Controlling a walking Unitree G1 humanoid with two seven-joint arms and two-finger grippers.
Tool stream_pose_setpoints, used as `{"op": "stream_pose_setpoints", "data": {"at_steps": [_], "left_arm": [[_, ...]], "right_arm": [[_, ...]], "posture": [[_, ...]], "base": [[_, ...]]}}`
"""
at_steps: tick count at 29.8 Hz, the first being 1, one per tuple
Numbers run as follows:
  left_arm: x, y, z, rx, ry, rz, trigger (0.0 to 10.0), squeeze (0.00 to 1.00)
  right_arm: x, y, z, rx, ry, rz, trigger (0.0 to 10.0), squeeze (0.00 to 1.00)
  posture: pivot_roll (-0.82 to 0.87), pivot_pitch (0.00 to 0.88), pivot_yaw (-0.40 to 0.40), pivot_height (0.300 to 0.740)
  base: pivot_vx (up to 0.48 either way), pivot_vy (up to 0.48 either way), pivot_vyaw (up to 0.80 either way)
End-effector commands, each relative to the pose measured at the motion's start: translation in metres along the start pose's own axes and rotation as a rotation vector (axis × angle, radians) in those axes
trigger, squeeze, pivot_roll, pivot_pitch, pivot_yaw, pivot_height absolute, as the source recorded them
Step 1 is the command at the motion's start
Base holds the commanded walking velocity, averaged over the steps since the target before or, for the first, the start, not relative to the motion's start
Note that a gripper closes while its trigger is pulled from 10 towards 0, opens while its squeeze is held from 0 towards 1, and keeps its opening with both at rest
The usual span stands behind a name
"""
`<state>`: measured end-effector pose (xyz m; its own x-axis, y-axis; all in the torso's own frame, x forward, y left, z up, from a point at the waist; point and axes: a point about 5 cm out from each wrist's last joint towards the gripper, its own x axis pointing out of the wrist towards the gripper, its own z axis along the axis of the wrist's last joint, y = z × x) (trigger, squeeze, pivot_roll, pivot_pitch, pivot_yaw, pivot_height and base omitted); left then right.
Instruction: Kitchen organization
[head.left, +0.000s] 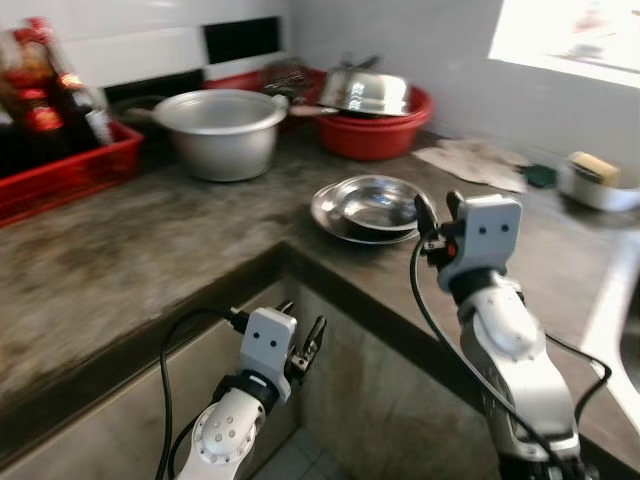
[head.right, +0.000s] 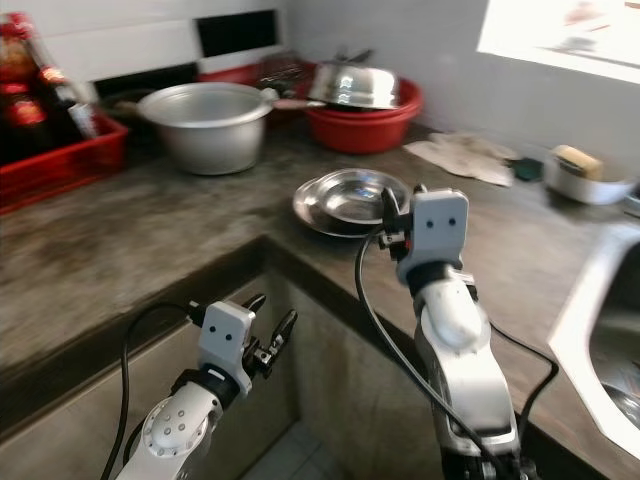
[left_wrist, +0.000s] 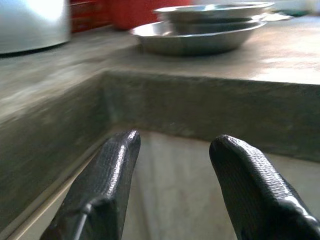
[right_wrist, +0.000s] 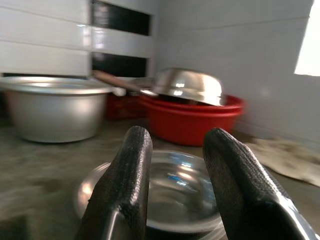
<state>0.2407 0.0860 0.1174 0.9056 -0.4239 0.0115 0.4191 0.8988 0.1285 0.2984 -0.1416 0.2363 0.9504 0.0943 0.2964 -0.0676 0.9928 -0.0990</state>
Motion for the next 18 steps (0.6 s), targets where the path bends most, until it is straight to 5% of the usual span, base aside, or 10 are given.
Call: {"op": "stream_pose_setpoints", "data": {"at_steps": [1, 14, 15, 16, 17, 18], "left_arm": [[0.002, -0.004, 0.002, 0.004, -0.005, -0.004, 10.0, 0.0], [0.001, -0.009, 0.001, -0.013, -0.001, -0.011, 10.0, 0.0], [0.001, -0.009, 0.001, -0.014, -0.001, -0.013, 10.0, 0.0], [0.0, -0.01, 0.001, -0.016, 0.0, -0.014, 10.0, 0.0], [0.0, -0.011, 0.002, -0.018, 0.001, -0.015, 10.0, 0.0], [0.0, -0.012, 0.002, -0.021, 0.001, -0.017, 10.0, 0.0]], "right_arm": [[0.005, -0.011, -0.005, -0.007, 0.048, -0.029, 10.0, 0.0], [0.046, 0.006, -0.005, -0.035, 0.161, 0.189, 10.0, 0.0], [0.05, 0.009, -0.008, -0.057, 0.188, 0.233, 10.0, 1.0], [0.055, 0.01, -0.011, -0.068, 0.228, 0.264, 10.0, 1.0], [0.061, 0.011, -0.012, -0.091, 0.255, 0.29, 10.0, 0.07], [0.067, 0.013, -0.013, -0.094, 0.295, 0.33, 10.0, 0.0]], "posture": [[0.03, 0.007, -0.027, 0.74], [0.04, 0.005, -0.045, 0.74], [0.04, 0.004, -0.047, 0.74], [0.04, 0.006, -0.052, 0.74], [0.04, 0.009, -0.054, 0.74], [0.04, 0.01, -0.056, 0.74]], "base": [[0.0, 0.0, 0.0], [0.037, 0.0, 0.0], [0.0, 0.0, 0.0], [0.0, 0.0, 0.0], [0.0, 0.0, 0.0], [0.0, 0.0, 0.0]]}}
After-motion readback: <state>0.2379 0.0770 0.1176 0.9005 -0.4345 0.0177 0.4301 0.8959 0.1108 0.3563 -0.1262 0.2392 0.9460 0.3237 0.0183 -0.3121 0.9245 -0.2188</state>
